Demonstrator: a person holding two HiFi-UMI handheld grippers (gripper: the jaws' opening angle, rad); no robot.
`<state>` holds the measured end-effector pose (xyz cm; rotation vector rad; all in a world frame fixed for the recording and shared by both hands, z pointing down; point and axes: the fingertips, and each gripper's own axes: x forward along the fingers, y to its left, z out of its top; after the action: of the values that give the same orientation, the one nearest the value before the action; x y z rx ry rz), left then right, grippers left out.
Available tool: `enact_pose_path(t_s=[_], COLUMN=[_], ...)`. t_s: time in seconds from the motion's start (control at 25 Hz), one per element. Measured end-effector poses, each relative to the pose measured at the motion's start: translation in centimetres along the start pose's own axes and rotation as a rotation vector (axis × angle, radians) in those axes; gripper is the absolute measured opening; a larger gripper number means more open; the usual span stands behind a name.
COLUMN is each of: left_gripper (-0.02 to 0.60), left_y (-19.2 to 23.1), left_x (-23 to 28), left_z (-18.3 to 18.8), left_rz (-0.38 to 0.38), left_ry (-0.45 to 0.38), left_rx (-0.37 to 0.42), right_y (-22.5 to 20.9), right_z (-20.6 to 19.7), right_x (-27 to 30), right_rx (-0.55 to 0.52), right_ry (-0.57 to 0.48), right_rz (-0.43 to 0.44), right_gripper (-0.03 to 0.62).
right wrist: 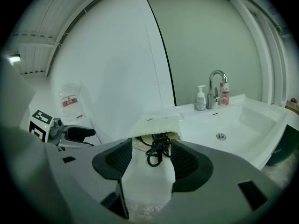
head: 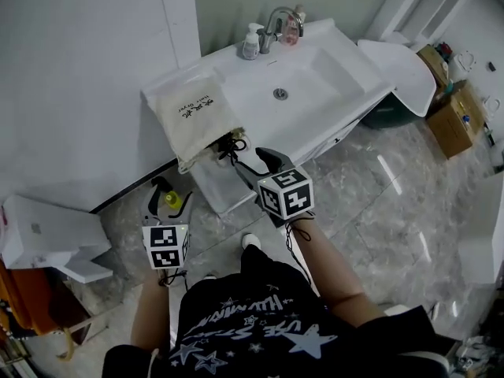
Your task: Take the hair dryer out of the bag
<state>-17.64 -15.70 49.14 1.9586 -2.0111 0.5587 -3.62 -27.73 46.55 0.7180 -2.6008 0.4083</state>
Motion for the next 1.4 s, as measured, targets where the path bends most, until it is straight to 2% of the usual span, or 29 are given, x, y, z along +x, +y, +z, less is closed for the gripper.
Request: enact_pose_path(t_s=[0.32,0.52,0.64,0.72,0.84,1.0,1.04,1.08,1.12,1.4], left_gripper=[0.345,0.344,0.334,0.302,0.245,0.231,0.209,0.145,0.081,0.060], left_y=[0.1,-0.4,-0.3,0.1,0.4,0.6,1.0,1.4,1.7,2.1], left_x=[2.5,4.9,6.5,7.5,9.1,11.4,11.7,11.8,11.8,11.6], left_z=[1.4,1.5,1.3,1.4,1.3,0.6,0.5,0.6,0.9,2.6], left_rz=[0.162,0.190,0.203,0.218,0.211,0.191,0.203,0.218,0.224,0.090], left_ry=[0.076,0.118,0.155,0.169,0.198,0.232,0.237,0.234,0.224,0.155], left_rx=[0.001,0.038,0.095,0.143,0.238,0.373,0.399,0.417,0.421,0.285], right_y=[-1.3,-0.9,-0.6,-0.7,-0.9,-1.2,-1.2,-1.1,-0.9,0.3], right_z=[1.4,1.3,1.0,0.7,0.1,-0.3,-0.3,-0.4,-0.4,-0.1], right_x=[5.3,7.7,8.1,8.2,8.3,8.5,8.5,8.6,8.6,9.6], right_rx=[-0.064,-0.107,-0.091,-0.085,-0.084,-0.086,-0.086,-0.086,-0.087,-0.132], right_ry=[0.114,0.168,0.175,0.186,0.207,0.222,0.227,0.232,0.236,0.251], right_rz=[0.147,0.211,0.228,0.228,0.212,0.175,0.166,0.160,0.157,0.103], right_gripper=[0.218,0.213,0.213,0.213,0.213,0.213,0.213,0.213,0.213,0.213])
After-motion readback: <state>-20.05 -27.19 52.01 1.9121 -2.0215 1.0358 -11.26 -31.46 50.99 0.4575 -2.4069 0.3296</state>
